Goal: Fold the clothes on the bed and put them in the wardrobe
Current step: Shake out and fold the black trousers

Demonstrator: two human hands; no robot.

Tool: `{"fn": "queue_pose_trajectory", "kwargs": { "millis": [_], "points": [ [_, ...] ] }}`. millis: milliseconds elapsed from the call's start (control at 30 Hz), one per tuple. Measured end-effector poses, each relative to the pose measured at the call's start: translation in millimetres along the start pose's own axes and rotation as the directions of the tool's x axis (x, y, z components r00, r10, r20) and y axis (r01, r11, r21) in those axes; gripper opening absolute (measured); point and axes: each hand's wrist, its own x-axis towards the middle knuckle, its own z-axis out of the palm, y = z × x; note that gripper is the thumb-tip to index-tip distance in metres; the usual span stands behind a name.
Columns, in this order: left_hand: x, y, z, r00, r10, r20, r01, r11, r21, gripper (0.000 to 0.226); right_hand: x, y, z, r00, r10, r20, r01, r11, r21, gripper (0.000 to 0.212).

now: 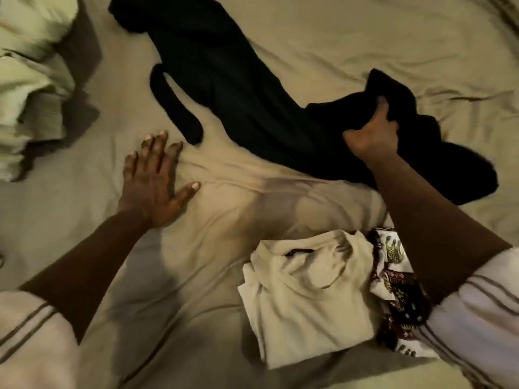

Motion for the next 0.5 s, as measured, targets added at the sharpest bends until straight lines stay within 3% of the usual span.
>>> {"fn": "queue_pose_trajectory", "kwargs": {
  "millis": [67, 133, 233, 300, 333, 400, 500],
  "points": [
    [1, 1, 2, 1.0, -0.012, 0.005, 0.012, 1.0, -0.012, 0.093, -6, -1, -9, 1.0, -0.008, 0.026, 0.007, 1.0, 0.03, 0.075],
    [8, 0, -7, 0.998, -0.028, 0.065, 0.03, 0.999, -0.039, 0.098, -21, -11, -20, 0.997, -0.01, 0.075, -0.005, 0.981, 0.193, 0.07],
    [15, 2, -38, 0.952, -0.047, 0.303, 0.064, 0.997, -0.045, 0.108, -57, -32, -45, 0.965, -0.09, 0.246, -0.019, 0.913, 0.408, 0.061],
    [21, 11, -77, 0.927, -0.034, 0.373, 0.106, 0.979, -0.173, 0.102, -81, -53, -70, 0.942, -0.205, 0.264, 0.062, 0.883, 0.464, 0.055],
    [20, 19, -96, 0.941, -0.024, 0.338, 0.12, 0.957, -0.265, 0.095, -92, -63, -78, 0.926, -0.278, 0.258, 0.131, 0.873, 0.471, 0.053],
    [20, 41, -164, 0.992, 0.059, 0.108, -0.013, 0.923, -0.385, 0.089, -120, -98, -118, 0.868, -0.443, 0.225, 0.295, 0.824, 0.485, 0.052],
    [9, 88, -277, 0.955, 0.253, -0.153, -0.295, 0.857, -0.423, 0.096, -167, -150, -184, 0.731, -0.631, 0.261, 0.475, 0.744, 0.47, 0.028]
  ]
}}
